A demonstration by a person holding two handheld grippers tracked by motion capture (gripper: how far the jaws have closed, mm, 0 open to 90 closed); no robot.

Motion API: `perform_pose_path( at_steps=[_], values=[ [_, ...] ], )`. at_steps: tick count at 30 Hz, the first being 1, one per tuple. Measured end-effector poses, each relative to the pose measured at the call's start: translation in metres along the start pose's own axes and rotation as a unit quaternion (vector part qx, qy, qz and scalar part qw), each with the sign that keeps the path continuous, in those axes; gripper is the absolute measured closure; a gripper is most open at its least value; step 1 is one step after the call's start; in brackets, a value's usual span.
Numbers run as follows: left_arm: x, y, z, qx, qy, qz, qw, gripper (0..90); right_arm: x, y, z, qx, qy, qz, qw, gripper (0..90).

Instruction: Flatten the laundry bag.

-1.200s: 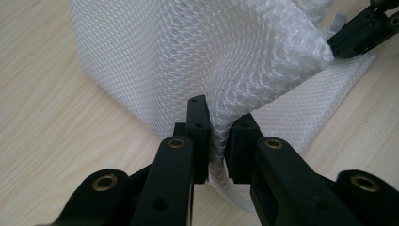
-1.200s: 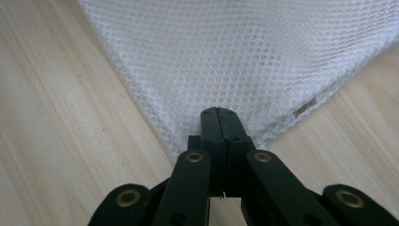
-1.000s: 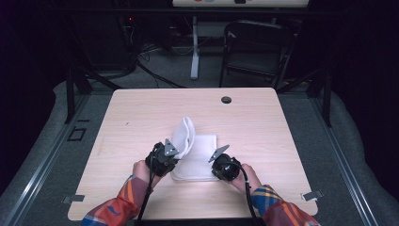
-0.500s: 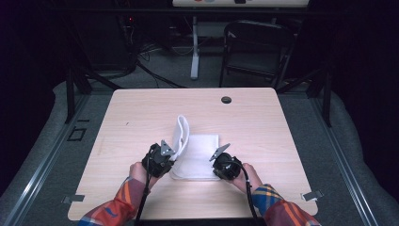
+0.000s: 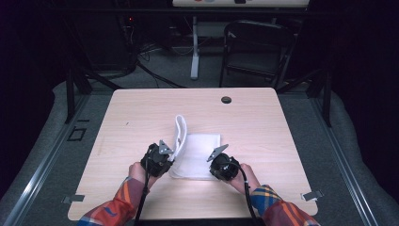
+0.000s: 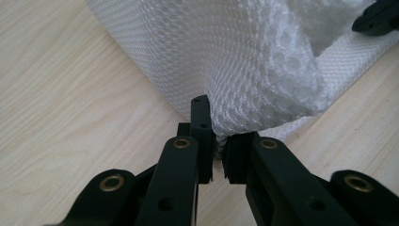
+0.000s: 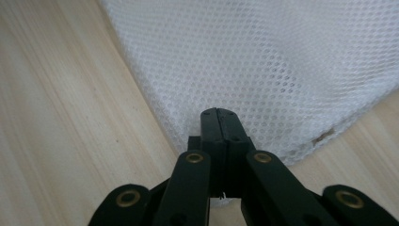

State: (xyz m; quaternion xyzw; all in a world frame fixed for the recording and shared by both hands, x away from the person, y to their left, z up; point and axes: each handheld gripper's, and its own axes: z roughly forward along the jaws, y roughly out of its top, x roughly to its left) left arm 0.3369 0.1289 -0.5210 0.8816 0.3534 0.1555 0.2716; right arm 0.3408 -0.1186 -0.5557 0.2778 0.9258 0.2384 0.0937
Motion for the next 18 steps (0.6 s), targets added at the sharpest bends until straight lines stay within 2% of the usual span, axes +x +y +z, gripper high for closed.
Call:
perform_pose_path(
  at_steps=[2,3,6,8,11,18],
  values=[
    [0.001,0.000,-0.001,0.000,0.000,-0.003,1.0000,84.0,0.000,-0.001,0.002,-0.001,-0.002,-0.004,1.0000,90.0],
    [0.001,-0.001,-0.001,0.001,0.001,-0.006,1.0000,83.2,0.000,-0.001,0.002,0.003,-0.012,-0.005,0.9999,90.0],
    [0.004,-0.002,-0.001,0.003,-0.002,-0.013,0.9999,81.6,-0.002,-0.002,0.002,0.002,-0.005,-0.002,1.0000,90.0],
    [0.005,-0.003,0.000,0.003,-0.003,-0.018,0.9998,81.5,-0.004,-0.002,0.001,0.009,-0.007,-0.008,0.9999,90.0],
    [0.007,-0.004,-0.001,0.003,-0.003,-0.020,0.9998,83.6,-0.003,-0.002,0.001,0.008,-0.008,-0.007,0.9999,90.0],
    [0.013,-0.007,0.002,0.006,-0.013,-0.039,0.9991,85.5,-0.006,-0.004,0.001,0.004,-0.013,0.004,0.9999,90.0]
  ],
)
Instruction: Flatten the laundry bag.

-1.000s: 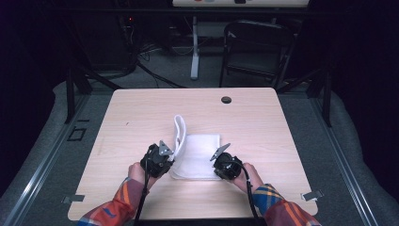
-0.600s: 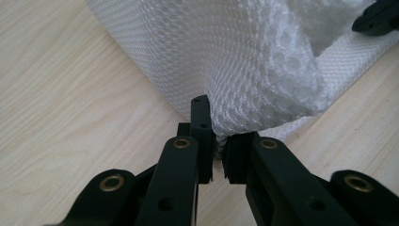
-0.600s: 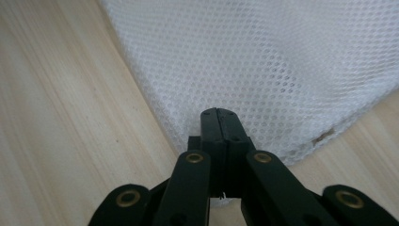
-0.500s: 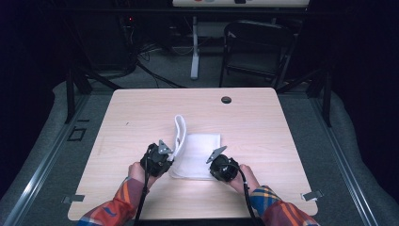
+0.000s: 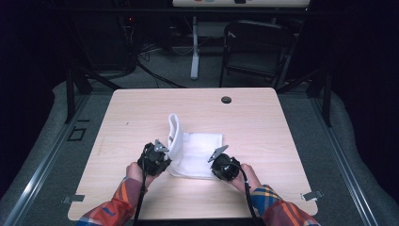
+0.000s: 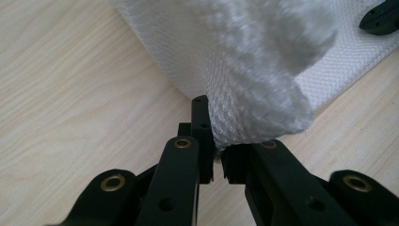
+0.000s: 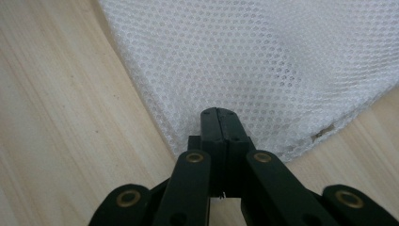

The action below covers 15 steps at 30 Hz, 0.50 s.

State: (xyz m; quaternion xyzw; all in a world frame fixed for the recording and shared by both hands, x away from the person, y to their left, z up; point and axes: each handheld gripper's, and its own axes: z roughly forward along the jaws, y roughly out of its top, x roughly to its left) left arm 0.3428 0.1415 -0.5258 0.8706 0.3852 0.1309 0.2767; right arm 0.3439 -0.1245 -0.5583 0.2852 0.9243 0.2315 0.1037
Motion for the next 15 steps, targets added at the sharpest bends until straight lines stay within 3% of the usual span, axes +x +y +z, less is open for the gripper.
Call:
perform_pose_path(
  at_steps=[6,15],
  values=[
    [0.001,-0.002,0.005,0.010,-0.008,-0.004,0.9999,86.3,-0.007,-0.002,-0.002,0.010,-0.011,-0.003,0.9999,90.0],
    [0.001,-0.004,0.012,0.020,-0.021,-0.009,0.9995,86.2,-0.018,-0.009,-0.006,0.014,-0.016,0.012,0.9997,90.0]
  ],
)
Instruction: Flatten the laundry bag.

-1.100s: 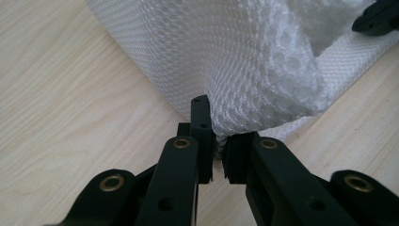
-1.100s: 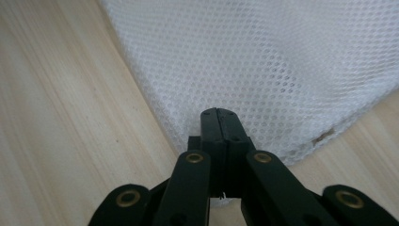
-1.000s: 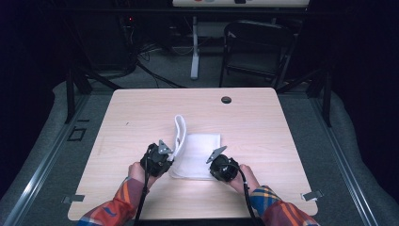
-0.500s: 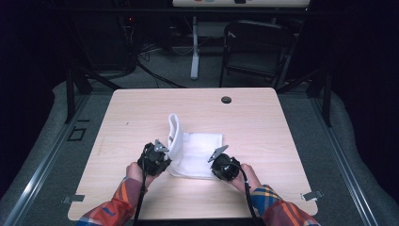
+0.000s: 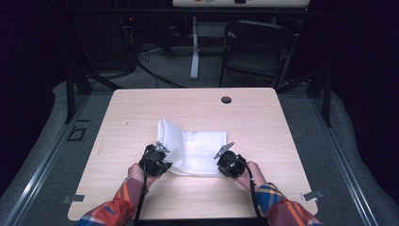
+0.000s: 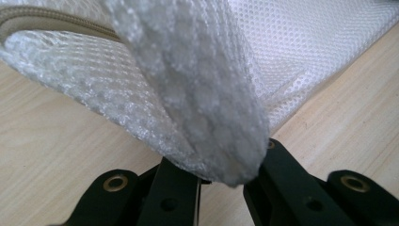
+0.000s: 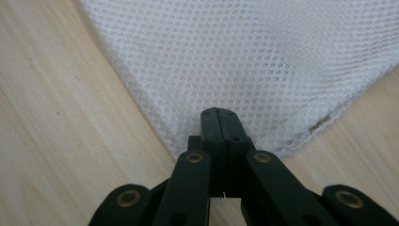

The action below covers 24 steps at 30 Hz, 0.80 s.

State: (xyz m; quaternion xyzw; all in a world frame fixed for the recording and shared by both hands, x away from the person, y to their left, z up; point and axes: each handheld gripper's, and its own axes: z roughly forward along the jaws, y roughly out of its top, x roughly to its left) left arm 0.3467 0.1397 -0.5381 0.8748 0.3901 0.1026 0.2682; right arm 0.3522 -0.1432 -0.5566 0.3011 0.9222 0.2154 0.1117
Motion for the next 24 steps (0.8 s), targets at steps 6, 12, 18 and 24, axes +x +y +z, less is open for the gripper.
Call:
perform_pose_path(
  at_steps=[6,12,18,24],
  values=[
    [0.001,0.000,0.003,0.012,-0.012,0.002,0.9999,86.1,-0.005,-0.003,-0.002,0.004,-0.001,0.001,1.0000,90.0],
    [0.002,-0.001,0.002,0.021,-0.022,0.007,0.9995,82.5,-0.007,-0.003,-0.002,0.007,0.001,-0.001,1.0000,90.0],
    [0.005,-0.002,-0.001,0.034,-0.035,0.009,0.9988,69.7,-0.009,-0.004,-0.002,0.002,0.008,0.001,1.0000,90.0],
    [0.018,-0.012,-0.012,0.058,-0.019,-0.021,0.9980,44.0,-0.012,-0.004,-0.003,0.005,0.009,-0.002,0.9999,90.0]
  ],
)
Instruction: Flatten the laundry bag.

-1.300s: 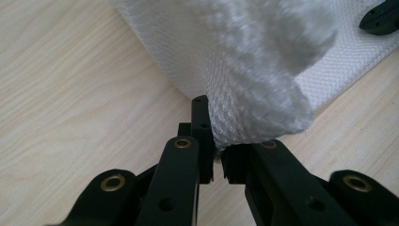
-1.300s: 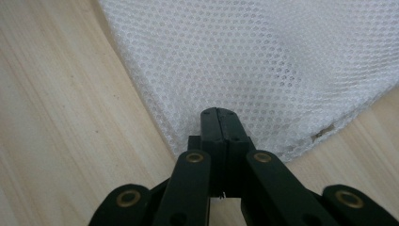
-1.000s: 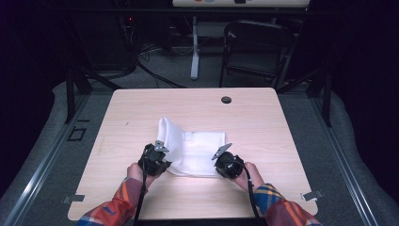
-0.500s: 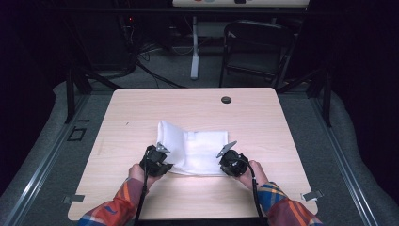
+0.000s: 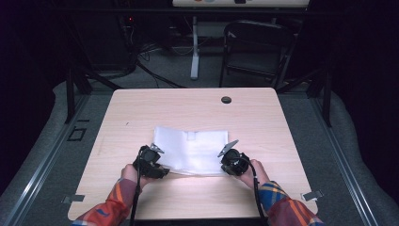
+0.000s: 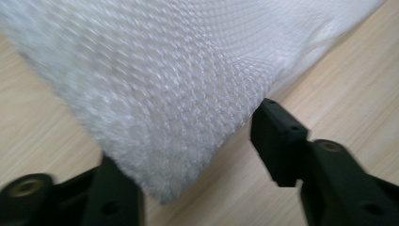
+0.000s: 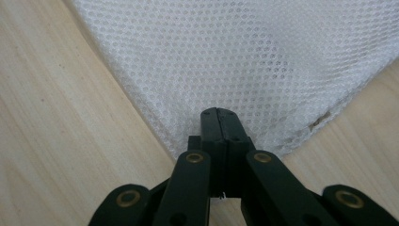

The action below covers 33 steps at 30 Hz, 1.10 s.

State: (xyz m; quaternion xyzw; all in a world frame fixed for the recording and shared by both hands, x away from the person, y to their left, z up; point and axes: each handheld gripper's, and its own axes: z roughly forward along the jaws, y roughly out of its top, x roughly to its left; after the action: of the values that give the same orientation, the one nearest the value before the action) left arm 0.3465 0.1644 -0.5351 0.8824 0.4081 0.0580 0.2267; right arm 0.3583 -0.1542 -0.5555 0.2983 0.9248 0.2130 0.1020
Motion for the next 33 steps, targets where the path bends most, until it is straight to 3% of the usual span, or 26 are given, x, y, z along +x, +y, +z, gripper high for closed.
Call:
perform_pose_path(
  at_steps=[2,4,11,16,17,20,21,23,29,33],
  values=[
    [0.002,-0.002,-0.001,0.002,0.003,-0.006,1.0000,41.0,0.000,0.000,0.000,0.000,0.001,0.000,1.0000,90.0],
    [0.005,-0.006,-0.005,0.008,0.006,-0.014,0.9999,30.7,-0.001,0.000,0.000,0.003,0.003,-0.007,1.0000,90.0],
    [0.016,-0.017,-0.023,-0.020,0.032,-0.042,0.9984,21.8,-0.003,0.000,0.000,-0.002,0.016,-0.003,0.9999,89.5],
    [0.015,-0.017,-0.032,-0.054,0.039,-0.033,0.9973,15.4,-0.005,0.001,-0.006,-0.008,0.019,0.007,0.9998,80.8],
    [0.014,-0.016,-0.033,-0.058,0.036,-0.027,0.9973,14.5,-0.006,0.003,-0.012,-0.013,0.019,0.020,0.9995,67.1],
    [0.007,-0.011,-0.030,-0.068,0.034,-0.009,0.9971,13.5,-0.005,0.004,-0.021,-0.019,0.018,0.027,0.9993,43.8],
    [0.004,-0.008,-0.028,-0.070,0.037,-0.005,0.9969,13.5,-0.005,0.004,-0.021,-0.019,0.018,0.027,0.9993,43.8],
    [-0.001,-0.002,-0.024,-0.073,0.031,0.007,0.9969,13.4,-0.005,0.004,-0.029,-0.031,0.010,0.045,0.9984,22.5],
    [-0.021,0.018,-0.005,-0.068,0.011,0.043,0.9967,10.5,-0.008,-0.002,-0.037,-0.035,0.019,0.066,0.9970,8.3],
    [-0.030,0.025,0.004,-0.065,-0.004,0.074,0.9951,11.8,-0.009,-0.003,-0.037,-0.033,0.023,0.071,0.9966,5.1]
  ],
)
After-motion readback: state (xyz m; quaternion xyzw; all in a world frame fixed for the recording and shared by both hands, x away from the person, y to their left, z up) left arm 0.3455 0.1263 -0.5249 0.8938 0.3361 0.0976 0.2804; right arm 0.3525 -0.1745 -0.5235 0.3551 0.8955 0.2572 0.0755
